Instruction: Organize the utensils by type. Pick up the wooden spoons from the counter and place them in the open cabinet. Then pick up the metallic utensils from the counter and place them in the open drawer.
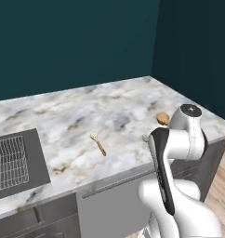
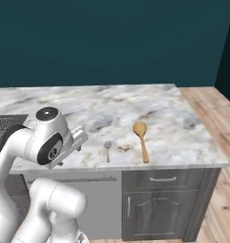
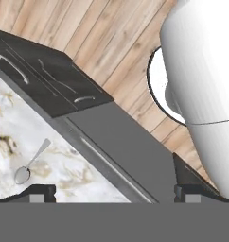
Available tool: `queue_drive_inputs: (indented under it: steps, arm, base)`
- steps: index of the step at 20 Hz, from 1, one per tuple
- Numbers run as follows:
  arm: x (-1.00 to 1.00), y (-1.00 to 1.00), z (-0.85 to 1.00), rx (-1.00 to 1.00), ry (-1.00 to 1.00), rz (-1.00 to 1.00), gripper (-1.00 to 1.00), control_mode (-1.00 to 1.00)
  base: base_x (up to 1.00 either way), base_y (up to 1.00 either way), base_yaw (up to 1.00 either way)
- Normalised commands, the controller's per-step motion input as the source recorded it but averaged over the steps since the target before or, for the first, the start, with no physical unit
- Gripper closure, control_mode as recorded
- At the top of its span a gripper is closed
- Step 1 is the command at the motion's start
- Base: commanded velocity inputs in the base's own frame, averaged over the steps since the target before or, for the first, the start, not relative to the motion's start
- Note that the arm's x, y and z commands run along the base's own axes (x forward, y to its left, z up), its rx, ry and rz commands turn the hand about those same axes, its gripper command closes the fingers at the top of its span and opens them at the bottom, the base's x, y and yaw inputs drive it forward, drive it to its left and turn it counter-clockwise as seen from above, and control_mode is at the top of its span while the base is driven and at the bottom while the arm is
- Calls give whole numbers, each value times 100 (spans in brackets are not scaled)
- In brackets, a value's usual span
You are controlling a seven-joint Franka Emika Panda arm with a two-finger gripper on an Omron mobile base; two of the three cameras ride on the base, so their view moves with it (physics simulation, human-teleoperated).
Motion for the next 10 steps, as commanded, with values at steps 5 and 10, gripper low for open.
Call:
queue_drive_inputs:
  steps: [5, 10]
  arm:
    - [0, 0, 0, 0, 0, 0, -100, 100]
    - [0, 0, 0, 0, 0, 0, -100, 100]
  base:
    - [53, -43, 1]
    - [51, -26, 10]
